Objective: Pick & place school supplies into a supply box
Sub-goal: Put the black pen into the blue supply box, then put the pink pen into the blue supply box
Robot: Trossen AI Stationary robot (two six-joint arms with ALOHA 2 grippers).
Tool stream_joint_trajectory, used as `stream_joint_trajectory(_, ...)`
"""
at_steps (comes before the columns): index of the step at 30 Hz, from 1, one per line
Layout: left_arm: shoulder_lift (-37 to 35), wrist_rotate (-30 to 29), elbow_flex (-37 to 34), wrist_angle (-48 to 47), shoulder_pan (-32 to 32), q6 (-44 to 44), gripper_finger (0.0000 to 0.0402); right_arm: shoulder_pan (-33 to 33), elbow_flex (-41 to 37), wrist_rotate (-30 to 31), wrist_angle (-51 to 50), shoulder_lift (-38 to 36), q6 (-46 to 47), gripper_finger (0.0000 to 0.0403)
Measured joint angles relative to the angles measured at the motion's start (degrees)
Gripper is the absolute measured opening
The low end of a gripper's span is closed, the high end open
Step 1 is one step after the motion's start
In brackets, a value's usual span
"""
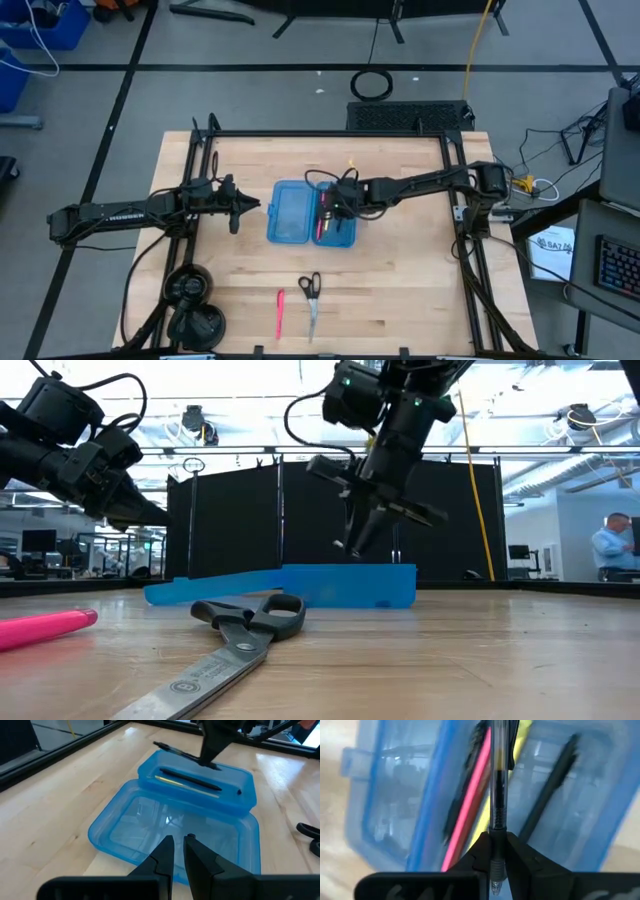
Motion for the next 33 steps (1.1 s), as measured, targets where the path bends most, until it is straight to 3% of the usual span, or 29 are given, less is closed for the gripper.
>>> stream_joint_trajectory(22, 0.0, -0.01, 0.0, 0.59, 0.02, 0.49, 0.0047, -2.08, 0.07, -5.69, 4.05, 8.04, -0.05, 0.0026)
stream_joint_trajectory(33, 0.0, 0.14, 0.0, 0.06, 0.02, 0.23, 0.0047, -2.52, 0.0, -3.97, 5.27, 5.33, -4.49, 0.0116)
